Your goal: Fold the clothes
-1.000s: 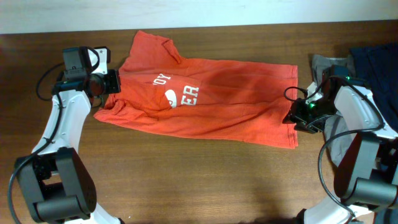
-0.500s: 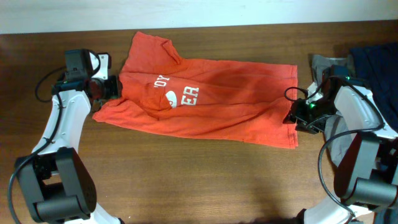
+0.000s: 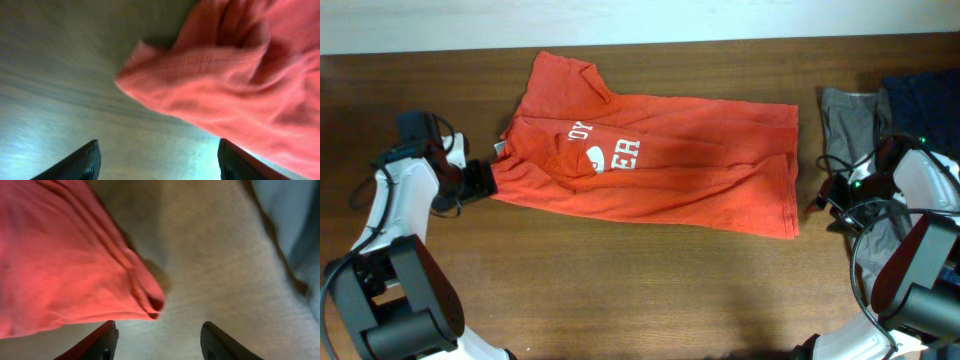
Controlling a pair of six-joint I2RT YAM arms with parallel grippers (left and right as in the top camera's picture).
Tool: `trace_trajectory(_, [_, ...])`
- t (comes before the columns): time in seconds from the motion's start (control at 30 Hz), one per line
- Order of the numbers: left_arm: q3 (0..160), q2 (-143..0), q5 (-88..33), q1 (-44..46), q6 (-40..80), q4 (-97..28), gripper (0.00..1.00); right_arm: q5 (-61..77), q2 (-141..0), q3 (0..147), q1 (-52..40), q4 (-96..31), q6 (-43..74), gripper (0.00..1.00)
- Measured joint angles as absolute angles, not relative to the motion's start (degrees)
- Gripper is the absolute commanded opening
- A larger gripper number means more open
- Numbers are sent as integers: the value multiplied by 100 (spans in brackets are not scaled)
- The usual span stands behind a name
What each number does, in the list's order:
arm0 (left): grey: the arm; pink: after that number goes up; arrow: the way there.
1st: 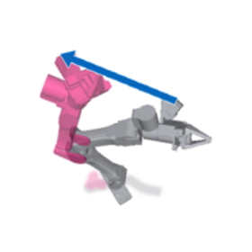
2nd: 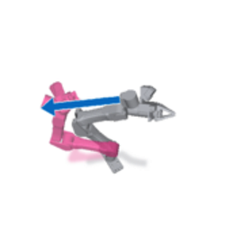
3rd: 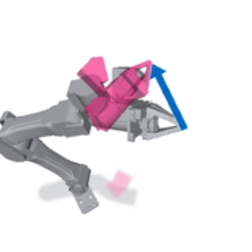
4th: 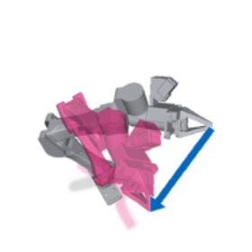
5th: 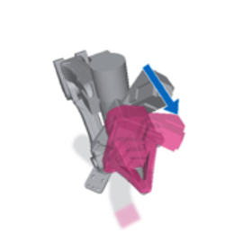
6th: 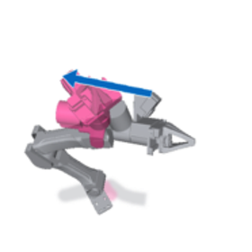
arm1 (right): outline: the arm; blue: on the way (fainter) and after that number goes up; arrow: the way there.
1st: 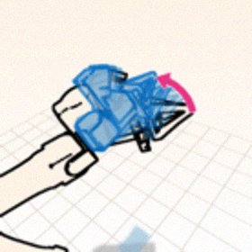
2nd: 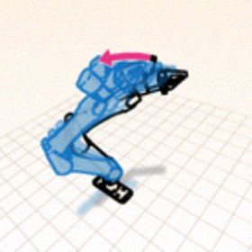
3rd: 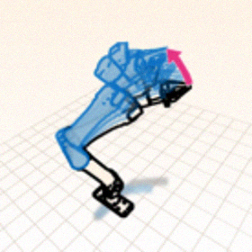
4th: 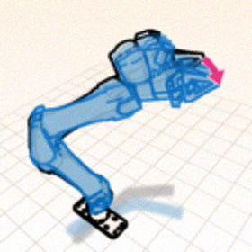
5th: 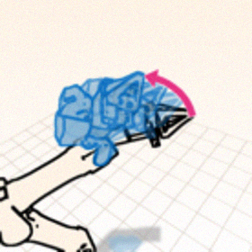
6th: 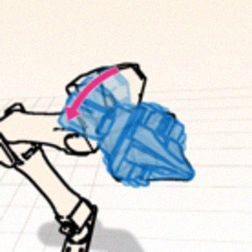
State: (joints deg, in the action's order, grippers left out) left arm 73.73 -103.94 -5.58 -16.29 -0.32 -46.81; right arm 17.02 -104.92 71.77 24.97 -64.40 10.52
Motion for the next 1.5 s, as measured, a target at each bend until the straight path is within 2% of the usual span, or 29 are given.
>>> trace_trajectory(0.1, [7002,-10460,-637,-1614,-12,-4213,72,1767,-10492,6925,2523,-6375,1046,59])
trace_trajectory(0.2, [6757,-10521,-703,-1592,1,-3653,55,1898,-10492,6650,2519,-6176,1044,59])
trace_trajectory(0.23, [6709,-10547,-714,-1592,-3,-3496,48,1957,-10492,6573,2519,-6062,1026,59])
trace_trajectory(0.33, [6617,-10665,-738,-1592,30,-3197,19,2209,-10492,6361,2519,-5817,891,59])
trace_trajectory(0.37, [6602,-10742,-749,-1592,21,-3133,1,2279,-10495,6309,2519,-5798,860,59])
trace_trajectory(0.5, [6582,-10947,-869,-1594,45,-3229,0,2475,-10495,6143,2519,-5778,749,59])
trace_trajectory(0.67, [6635,-10938,-884,-1697,183,-4091,0,2567,-10495,5830,2519,-5669,703,58])
trace_trajectory(0.9, [6643,-10923,-834,-2196,458,-4674,0,3227,-10274,5312,2526,-4565,727,38])
trace_trajectory(1.0, [6643,-10923,-832,-2307,493,-4692,0,3520,-10269,5175,2526,-4147,722,36])
trace_trajectory(1.07, [6643,-10923,-827,-2311,506,-4692,0,3632,-10269,5131,2526,-4049,707,25])
trace_trajectory(1.13, [6643,-10923,-827,-2311,521,-4692,0,3677,-10280,5096,2523,-3948,705,6])
trace_trajectory(1.17, [6643,-10923,-827,-2311,526,-4692,0,3677,-10302,5083,2521,-3924,692,4])
trace_trajectory(1.3, [6643,-10923,-827,-2311,530,-4694,0,3597,-10342,5076,2528,-4368,760,4])
trace_trajectory(1.5, [6643,-10923,-827,-2311,545,-4705,0,2331,-10311,5459,2722,-5695,1251,4])
